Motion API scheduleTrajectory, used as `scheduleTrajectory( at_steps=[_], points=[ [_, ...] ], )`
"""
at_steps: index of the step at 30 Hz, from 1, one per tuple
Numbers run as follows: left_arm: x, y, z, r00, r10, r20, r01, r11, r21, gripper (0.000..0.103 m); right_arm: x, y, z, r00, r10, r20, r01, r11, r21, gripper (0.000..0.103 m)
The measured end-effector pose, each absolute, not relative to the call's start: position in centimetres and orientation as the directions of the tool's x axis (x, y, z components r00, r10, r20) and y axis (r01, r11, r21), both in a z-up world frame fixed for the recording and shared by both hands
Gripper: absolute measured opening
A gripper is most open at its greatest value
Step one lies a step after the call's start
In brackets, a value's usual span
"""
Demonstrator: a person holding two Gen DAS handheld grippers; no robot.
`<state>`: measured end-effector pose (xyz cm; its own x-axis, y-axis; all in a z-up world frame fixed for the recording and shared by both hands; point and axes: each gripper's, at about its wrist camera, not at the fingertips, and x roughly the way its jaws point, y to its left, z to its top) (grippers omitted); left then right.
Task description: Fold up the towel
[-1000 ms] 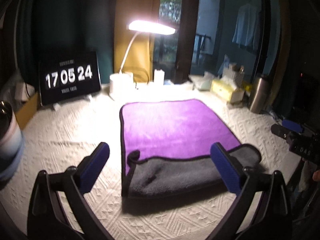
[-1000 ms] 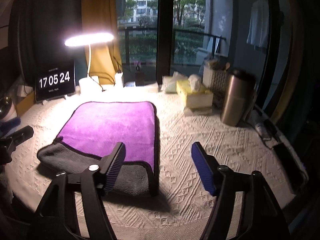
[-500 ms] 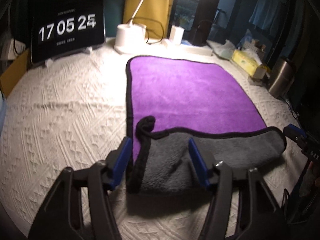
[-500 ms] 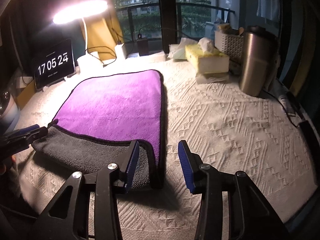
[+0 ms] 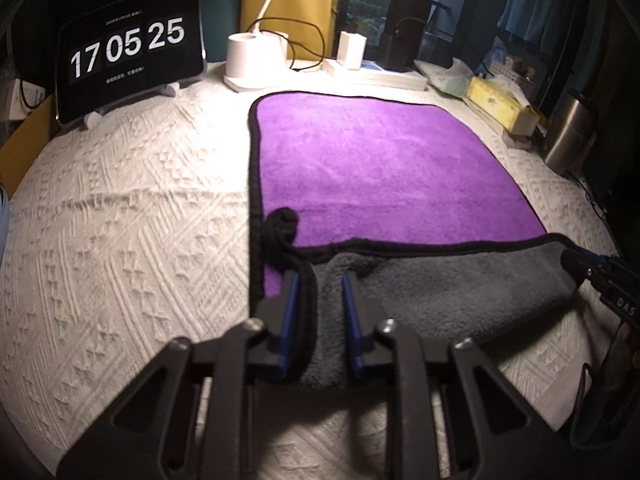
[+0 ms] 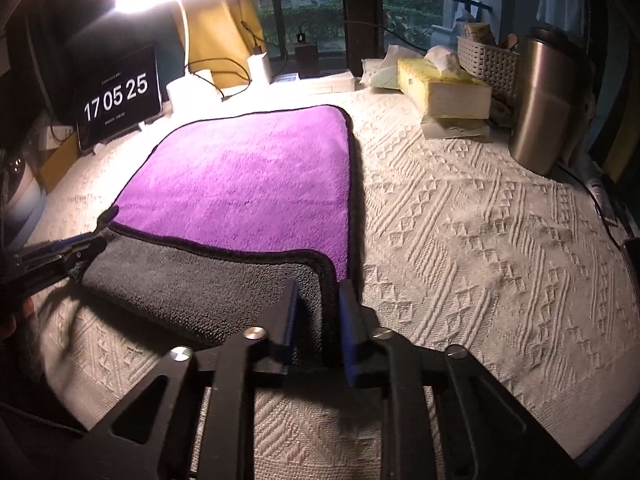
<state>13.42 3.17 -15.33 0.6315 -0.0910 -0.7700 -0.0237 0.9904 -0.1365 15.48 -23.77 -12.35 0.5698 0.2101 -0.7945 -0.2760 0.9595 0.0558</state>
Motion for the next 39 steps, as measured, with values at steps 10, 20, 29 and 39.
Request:
scheduleTrajectory(
  at_steps=[10, 20, 29, 39],
  points=[
    [12.2, 3.0, -13.2, 0.692, -0.093, -0.716, -0.015, 0.990, -0.143, 0.011, 14.7, -23.5, -10.3, 0.637, 0.188, -0.748, -0.285, 0.958, -0.002, 0.006],
    [12.0, 3.5, -11.2, 0.738, -0.083, -0.670, -0.021, 0.989, -0.145, 0.011, 15.5, -23.1, -8.2, 0.698, 0.189, -0.690, -0.284, 0.959, -0.024, 0.006],
    [13.0, 3.8, -9.3, 0.790, -0.083, -0.607, -0.006, 0.990, -0.142, 0.011, 17.8, -22.7, -6.7, 0.742, 0.187, -0.644, -0.294, 0.954, -0.061, 0.006],
    [14.8, 4.0, -8.1, 0.817, -0.055, -0.574, -0.016, 0.993, -0.119, 0.011, 20.3, -22.1, -5.4, 0.776, 0.212, -0.594, -0.305, 0.950, -0.059, 0.006]
  ],
)
